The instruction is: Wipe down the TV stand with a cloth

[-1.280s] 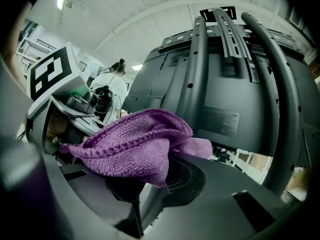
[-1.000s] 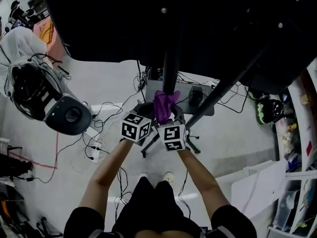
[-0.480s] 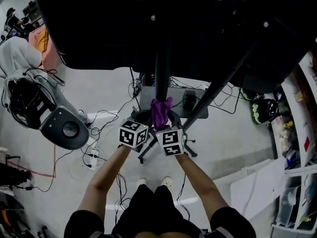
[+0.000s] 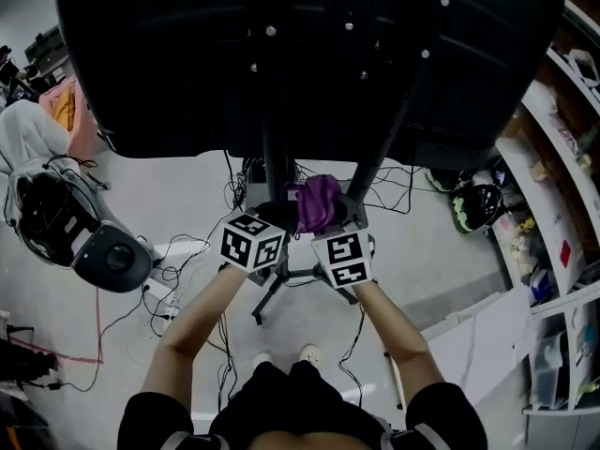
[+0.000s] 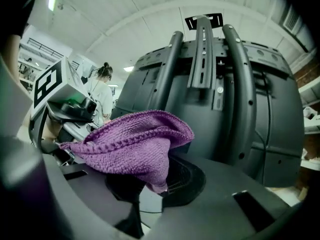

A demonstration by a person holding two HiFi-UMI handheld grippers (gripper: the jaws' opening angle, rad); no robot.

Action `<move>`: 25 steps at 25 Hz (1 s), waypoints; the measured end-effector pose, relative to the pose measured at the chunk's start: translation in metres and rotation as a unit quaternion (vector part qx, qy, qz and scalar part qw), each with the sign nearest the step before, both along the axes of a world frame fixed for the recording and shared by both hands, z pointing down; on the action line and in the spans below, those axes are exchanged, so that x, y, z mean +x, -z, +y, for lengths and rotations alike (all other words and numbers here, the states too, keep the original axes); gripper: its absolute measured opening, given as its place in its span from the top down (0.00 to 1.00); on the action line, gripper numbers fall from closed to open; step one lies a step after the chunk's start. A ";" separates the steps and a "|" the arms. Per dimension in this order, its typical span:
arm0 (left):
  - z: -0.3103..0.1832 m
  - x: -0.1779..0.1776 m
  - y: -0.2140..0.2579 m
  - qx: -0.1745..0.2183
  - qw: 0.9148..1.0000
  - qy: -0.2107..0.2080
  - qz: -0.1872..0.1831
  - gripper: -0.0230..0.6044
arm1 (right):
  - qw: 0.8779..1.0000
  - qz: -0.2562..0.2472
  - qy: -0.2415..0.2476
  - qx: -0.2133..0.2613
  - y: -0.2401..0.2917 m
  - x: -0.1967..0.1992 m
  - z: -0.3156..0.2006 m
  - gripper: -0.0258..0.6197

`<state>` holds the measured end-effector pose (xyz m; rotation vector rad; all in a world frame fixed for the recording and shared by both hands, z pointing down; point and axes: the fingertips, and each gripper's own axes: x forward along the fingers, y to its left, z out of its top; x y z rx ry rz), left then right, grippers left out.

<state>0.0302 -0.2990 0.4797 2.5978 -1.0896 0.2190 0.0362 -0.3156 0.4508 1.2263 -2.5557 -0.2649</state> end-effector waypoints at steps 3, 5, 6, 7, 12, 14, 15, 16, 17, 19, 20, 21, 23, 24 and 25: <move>0.000 0.015 0.056 0.026 0.999 -0.020 0.014 0.95 | 0.999 -0.007 -0.004 0.043 0.062 0.014 0.002 0.86; -0.004 0.026 0.100 0.056 0.998 -0.031 0.018 0.95 | 0.997 -0.007 -0.005 0.076 0.105 0.025 0.002 0.86; -0.005 0.031 0.122 0.070 0.997 -0.034 0.020 0.95 | 0.996 -0.006 -0.006 0.094 0.127 0.030 0.003 0.86; -0.006 0.035 0.143 0.083 0.996 -0.038 0.022 0.95 | 0.994 -0.004 -0.006 0.111 0.149 0.034 0.004 0.86; -0.026 0.054 0.249 0.155 0.987 -0.039 0.023 0.95 | 0.982 -0.003 -0.005 0.188 0.254 0.053 -0.007 0.86; -0.032 0.059 0.295 0.192 0.981 -0.033 0.016 0.95 | 0.973 -0.001 -0.005 0.230 0.300 0.056 -0.009 0.86; -0.034 0.060 0.319 0.211 0.977 -0.032 0.012 0.95 | 0.968 -0.001 -0.003 0.252 0.325 0.056 -0.010 0.86; -0.035 0.060 0.342 0.228 0.973 -0.030 0.008 0.95 | 0.963 -0.003 0.000 0.270 0.349 0.056 -0.011 0.86; -0.037 0.060 0.365 0.244 0.969 -0.027 0.005 0.95 | 0.960 -0.007 0.005 0.281 0.373 0.055 -0.014 0.86; -0.040 0.056 0.409 0.274 0.961 -0.021 0.007 0.95 | 0.957 -0.019 0.020 0.288 0.417 0.053 -0.021 0.86; -0.043 0.053 0.429 0.287 0.958 -0.017 0.010 0.95 | 0.956 -0.022 0.027 0.291 0.436 0.050 -0.025 0.86; -0.046 0.050 0.448 0.297 0.955 -0.013 0.013 0.95 | 0.955 -0.022 0.032 0.295 0.455 0.047 -0.029 0.86; -0.054 0.043 0.483 0.313 0.950 -0.005 0.017 0.95 | 0.950 -0.014 0.033 0.311 0.488 0.041 -0.039 0.86; -0.058 0.039 0.500 0.320 0.947 -0.001 0.018 0.95 | 0.946 -0.009 0.032 0.321 0.504 0.038 -0.043 0.86; -0.063 0.035 0.518 0.329 0.944 0.003 0.019 0.95 | 0.942 -0.005 0.032 0.334 0.521 0.035 -0.047 0.86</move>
